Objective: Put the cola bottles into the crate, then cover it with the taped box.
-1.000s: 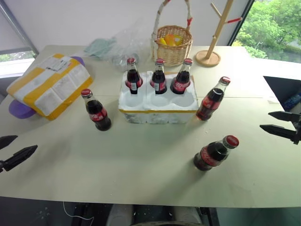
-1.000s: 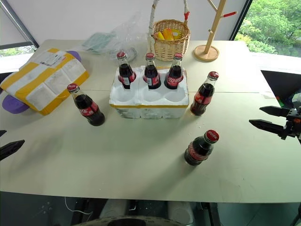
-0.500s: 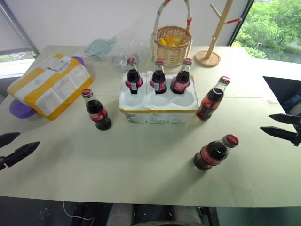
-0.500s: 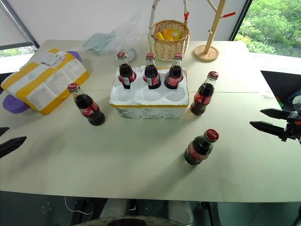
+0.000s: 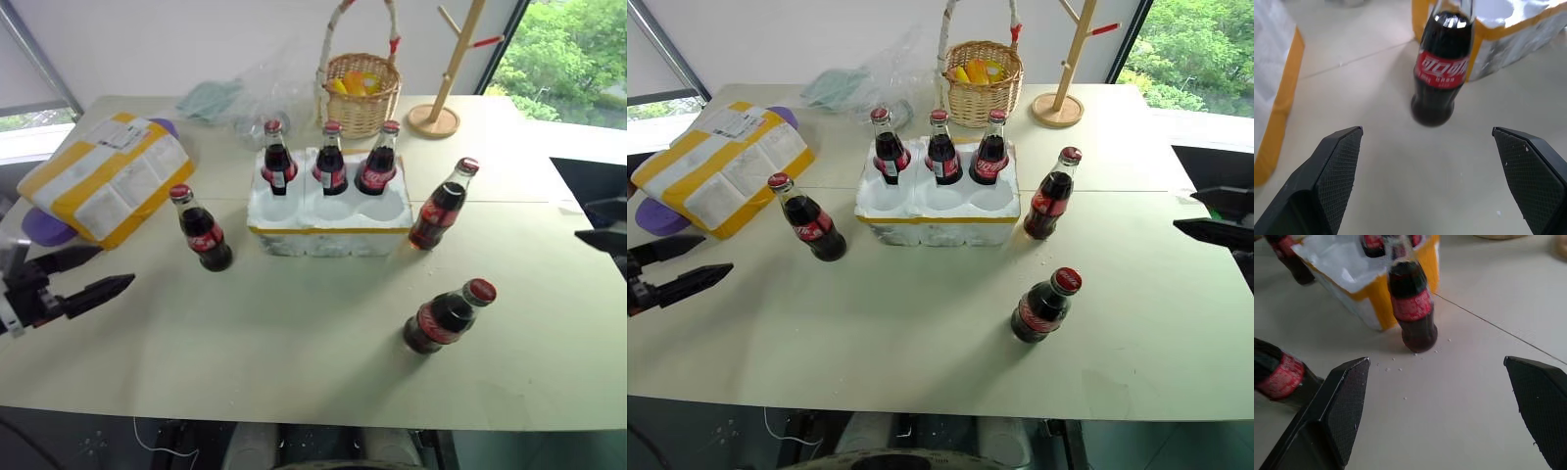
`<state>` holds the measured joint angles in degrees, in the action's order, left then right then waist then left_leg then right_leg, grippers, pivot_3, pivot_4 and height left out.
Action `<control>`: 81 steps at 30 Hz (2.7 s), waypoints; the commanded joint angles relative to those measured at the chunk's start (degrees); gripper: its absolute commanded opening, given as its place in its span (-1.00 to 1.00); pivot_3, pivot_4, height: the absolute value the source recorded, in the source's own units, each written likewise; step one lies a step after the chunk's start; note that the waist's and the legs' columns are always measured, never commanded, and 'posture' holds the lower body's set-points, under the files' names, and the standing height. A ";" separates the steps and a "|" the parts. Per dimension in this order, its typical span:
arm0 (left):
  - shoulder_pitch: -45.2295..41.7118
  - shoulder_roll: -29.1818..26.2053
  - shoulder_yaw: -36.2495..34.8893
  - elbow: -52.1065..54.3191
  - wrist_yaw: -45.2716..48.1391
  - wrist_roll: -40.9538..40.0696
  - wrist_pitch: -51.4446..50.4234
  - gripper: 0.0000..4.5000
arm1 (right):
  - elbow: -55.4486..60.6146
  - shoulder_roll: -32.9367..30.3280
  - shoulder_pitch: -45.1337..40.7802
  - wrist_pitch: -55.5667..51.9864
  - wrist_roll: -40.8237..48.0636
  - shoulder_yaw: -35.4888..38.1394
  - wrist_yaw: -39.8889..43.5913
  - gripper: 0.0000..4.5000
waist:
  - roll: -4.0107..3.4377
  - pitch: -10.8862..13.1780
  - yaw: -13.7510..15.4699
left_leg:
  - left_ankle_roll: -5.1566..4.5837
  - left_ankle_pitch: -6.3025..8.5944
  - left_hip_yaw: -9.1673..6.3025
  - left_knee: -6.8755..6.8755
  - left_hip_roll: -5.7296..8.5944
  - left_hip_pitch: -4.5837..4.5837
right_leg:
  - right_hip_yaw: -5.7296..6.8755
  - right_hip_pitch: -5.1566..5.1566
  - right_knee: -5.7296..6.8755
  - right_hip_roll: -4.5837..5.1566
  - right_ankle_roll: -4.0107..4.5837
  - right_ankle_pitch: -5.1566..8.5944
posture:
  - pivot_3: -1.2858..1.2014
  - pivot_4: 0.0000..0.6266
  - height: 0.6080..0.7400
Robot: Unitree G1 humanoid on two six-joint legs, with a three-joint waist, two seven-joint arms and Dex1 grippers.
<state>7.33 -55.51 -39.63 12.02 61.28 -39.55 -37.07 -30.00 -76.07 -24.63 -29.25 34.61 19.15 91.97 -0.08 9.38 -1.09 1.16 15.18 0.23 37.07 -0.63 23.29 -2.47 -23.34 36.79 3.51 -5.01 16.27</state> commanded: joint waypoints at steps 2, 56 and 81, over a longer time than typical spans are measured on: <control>-5.82 -0.89 5.84 -2.10 -0.04 0.84 1.29 0.97 | 16.39 -4.50 1.88 -12.18 13.22 4.07 0.53 1.00 | -0.02 0.02 -0.11 | -0.01 0.00 0.05 0.04 0.01 -0.01 | -0.01 -0.01 0.06 0.00 -0.01 0.00 | 0.03 -0.52 1.00; -59.77 9.03 32.42 -28.48 12.11 7.02 -4.06 0.27 | 45.13 6.41 5.99 -25.19 26.05 11.89 -18.30 1.00 | 1.02 0.59 0.71 | -0.11 0.01 -0.11 1.00 -0.19 0.42 | 0.09 -0.06 0.44 -0.75 -0.60 -0.25 | 0.03 -0.52 1.00; -72.84 27.63 47.25 -58.61 18.42 27.96 26.27 0.27 | 52.21 12.40 16.04 -25.03 27.88 19.79 -27.66 1.00 | 1.02 0.60 0.53 | -0.15 0.03 -0.12 1.11 -0.10 0.62 | 0.03 -0.25 0.54 -0.83 -0.75 -0.25 | 0.03 -0.52 1.00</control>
<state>-63.77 -28.15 8.56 -47.57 80.46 -11.68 -13.70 21.16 -64.01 -8.30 -54.73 61.36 36.67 64.83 0.93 9.99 -0.56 1.01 15.21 0.10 38.19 -0.73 23.93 -2.44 -23.60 37.33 2.67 -5.76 16.02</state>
